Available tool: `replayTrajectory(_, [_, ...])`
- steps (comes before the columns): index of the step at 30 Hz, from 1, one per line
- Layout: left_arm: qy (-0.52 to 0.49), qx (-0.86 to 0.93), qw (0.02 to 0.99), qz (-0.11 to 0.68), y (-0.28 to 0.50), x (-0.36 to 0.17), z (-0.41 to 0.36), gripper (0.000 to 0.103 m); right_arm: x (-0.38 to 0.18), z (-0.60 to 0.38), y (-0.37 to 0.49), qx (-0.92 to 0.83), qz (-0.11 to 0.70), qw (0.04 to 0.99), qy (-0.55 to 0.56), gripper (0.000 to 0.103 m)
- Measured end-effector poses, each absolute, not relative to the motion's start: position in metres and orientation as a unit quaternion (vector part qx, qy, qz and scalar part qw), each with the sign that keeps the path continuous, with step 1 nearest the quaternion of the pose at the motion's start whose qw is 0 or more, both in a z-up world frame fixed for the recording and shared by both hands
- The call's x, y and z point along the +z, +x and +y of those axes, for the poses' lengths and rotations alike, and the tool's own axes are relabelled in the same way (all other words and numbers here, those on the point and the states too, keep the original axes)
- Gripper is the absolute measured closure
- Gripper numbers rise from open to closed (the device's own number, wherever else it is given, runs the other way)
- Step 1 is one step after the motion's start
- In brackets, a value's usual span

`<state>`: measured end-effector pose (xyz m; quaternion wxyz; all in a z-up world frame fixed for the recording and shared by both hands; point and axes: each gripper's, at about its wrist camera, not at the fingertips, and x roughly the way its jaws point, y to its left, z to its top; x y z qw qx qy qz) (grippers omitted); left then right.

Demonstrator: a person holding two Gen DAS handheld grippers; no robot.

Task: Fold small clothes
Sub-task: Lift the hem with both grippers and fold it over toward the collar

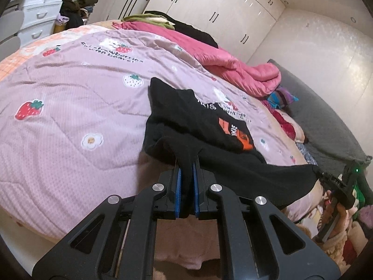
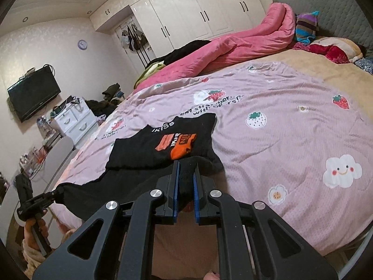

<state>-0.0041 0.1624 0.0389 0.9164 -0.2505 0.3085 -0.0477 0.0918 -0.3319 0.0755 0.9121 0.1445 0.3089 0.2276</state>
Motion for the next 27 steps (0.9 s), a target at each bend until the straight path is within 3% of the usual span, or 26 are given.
replayTrajectory(27, [-0.299,-0.027,0.913,0.275,0.061,0.047,0.187,0.101,0.1,-0.312,0.183,0.22,0.296,0.91,0.19,0.094])
